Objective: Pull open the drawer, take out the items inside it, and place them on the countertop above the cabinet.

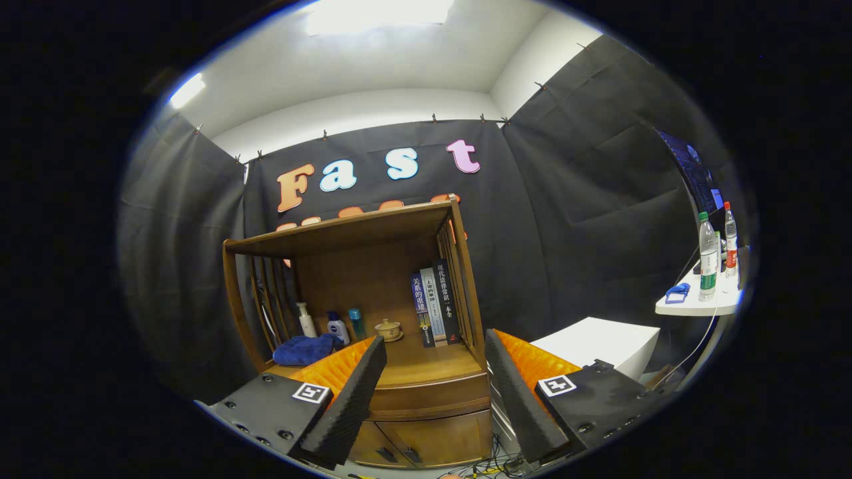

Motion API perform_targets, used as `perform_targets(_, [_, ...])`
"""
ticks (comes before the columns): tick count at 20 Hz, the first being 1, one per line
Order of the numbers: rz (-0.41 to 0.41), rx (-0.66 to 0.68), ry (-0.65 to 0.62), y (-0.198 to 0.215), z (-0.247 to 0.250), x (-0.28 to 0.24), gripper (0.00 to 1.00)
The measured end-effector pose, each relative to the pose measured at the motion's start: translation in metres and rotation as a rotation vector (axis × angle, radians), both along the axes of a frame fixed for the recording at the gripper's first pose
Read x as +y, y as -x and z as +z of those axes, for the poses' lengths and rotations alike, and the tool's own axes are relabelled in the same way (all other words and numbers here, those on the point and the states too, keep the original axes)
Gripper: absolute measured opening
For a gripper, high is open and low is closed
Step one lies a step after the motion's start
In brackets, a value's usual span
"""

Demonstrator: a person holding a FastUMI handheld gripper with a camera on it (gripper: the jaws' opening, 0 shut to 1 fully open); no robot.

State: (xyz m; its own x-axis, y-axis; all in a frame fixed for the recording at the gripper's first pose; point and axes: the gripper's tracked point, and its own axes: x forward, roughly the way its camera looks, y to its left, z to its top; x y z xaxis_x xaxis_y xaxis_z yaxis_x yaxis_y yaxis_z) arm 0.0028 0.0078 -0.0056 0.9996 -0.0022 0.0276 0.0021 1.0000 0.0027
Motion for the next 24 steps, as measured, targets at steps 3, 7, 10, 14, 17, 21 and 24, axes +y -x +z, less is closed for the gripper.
perform_targets(3, [0.028,0.012,0.015,-0.003,-0.020,0.024,0.98])
perform_targets(7, [0.097,0.037,0.061,-0.013,-0.049,0.059,0.98])
perform_targets(10, [0.071,0.012,0.139,-0.017,-0.070,0.073,0.98])
perform_targets(14, [0.047,0.042,0.134,-0.034,-0.120,0.099,0.98])
perform_targets(17, [0.022,0.053,0.124,-0.052,-0.142,0.112,0.98])
perform_targets(21, [0.018,0.079,0.122,-0.078,-0.181,0.130,0.98])
perform_targets(24, [0.022,0.123,0.109,-0.095,-0.213,0.141,0.98])
